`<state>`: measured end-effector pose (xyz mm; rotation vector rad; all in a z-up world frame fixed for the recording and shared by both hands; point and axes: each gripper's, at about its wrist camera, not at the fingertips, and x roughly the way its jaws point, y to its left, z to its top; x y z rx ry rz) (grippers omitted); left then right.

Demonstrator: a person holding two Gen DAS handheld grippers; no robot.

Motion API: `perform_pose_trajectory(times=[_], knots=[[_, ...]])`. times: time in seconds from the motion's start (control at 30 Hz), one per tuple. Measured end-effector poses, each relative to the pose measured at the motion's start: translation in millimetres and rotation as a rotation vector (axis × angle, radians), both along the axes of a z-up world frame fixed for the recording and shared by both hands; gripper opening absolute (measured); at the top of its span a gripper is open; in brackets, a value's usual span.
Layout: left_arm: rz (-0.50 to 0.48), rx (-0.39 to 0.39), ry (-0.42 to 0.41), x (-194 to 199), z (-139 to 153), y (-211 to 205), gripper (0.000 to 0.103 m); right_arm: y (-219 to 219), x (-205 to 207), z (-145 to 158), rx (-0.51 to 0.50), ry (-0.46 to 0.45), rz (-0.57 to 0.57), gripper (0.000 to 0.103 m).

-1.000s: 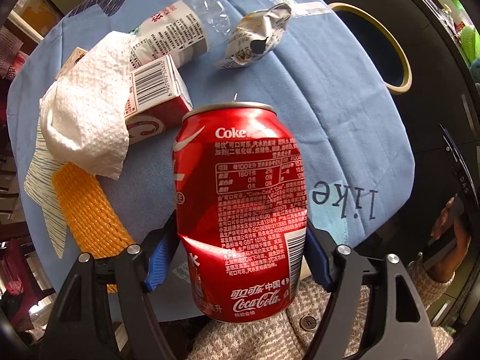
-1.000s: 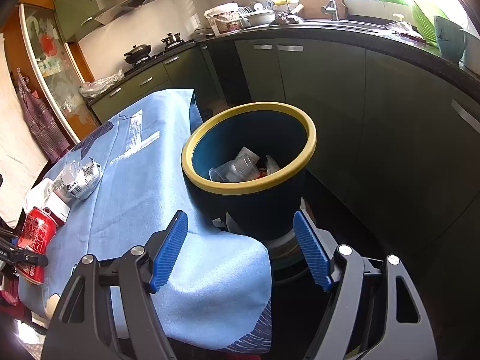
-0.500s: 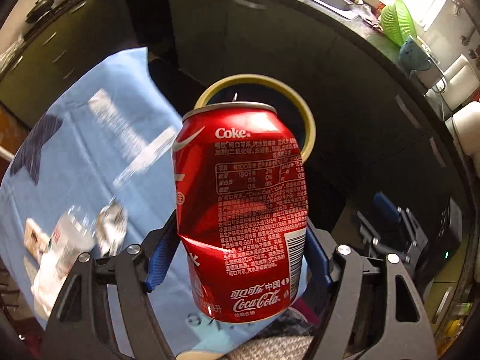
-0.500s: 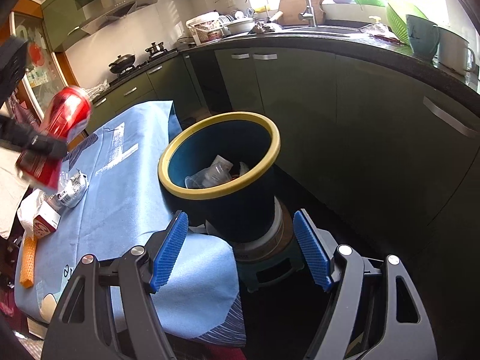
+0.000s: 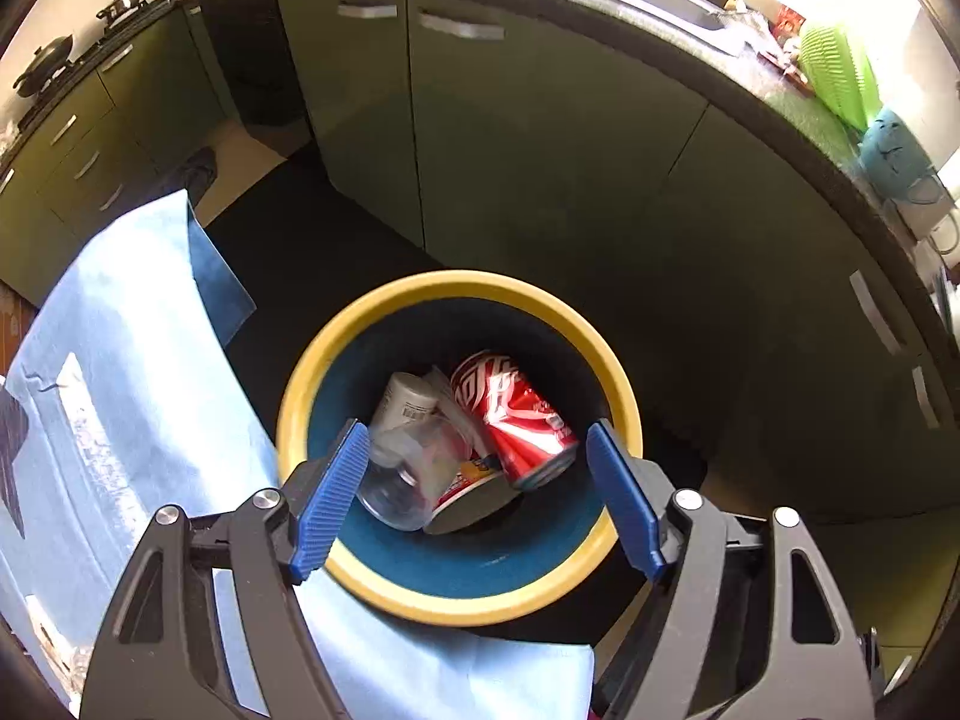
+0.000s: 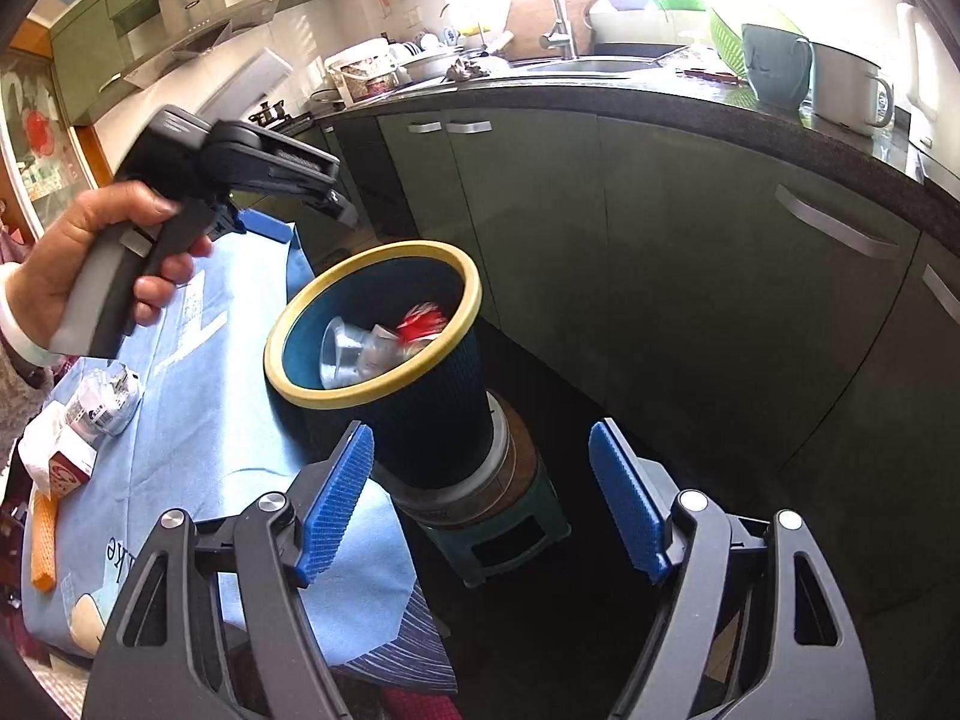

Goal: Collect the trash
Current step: 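Release the Coca-Cola can into the bin with the left gripper, then grasp the clear Nongfu Spring water bottle with the right gripper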

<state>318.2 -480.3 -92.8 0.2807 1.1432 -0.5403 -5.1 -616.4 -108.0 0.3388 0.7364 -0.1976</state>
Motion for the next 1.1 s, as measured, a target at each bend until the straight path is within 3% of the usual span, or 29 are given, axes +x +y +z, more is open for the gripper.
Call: perform_pose_trajectory(times=[0.2,0.37,0.57,0.67,0.77,0.9,1.03,1.1], knots=[[-0.020,-0.148,-0.059,-46.5,65.8,81.5,0.077,15.0,10.9,-2.3,0.007,0.006,0.052,0.074],[0.003,-0.218,-0.211,-108.6,112.0,173.9,0.086,41.6,23.1,4.4,-0.005,-0.004,0.130,0.074],[0.233,-0.283,-0.296,-171.9,135.9,312.4,0.091,93.0,48.5,22.5,-0.005,-0.020,0.326,0.074],[0.372,-0.283,-0.365,-206.2,136.3,385.7,0.094,132.7,59.9,33.2,-0.028,-0.043,0.418,0.074],[0.488,-0.235,-0.419,-236.9,125.3,443.9,0.095,181.3,71.4,42.9,0.012,-0.073,0.616,0.074],[0.591,-0.259,-0.383,-262.8,102.3,503.3,0.095,257.2,89.4,56.8,0.032,-0.071,0.885,0.074],[0.661,-0.306,-0.348,-278.3,84.4,538.2,0.095,325.4,101.2,68.5,-0.038,-0.093,1.026,0.069],[0.689,-0.323,-0.338,-282.6,78.3,548.9,0.095,346.8,117.1,68.6,-0.064,-0.073,1.025,0.064]])
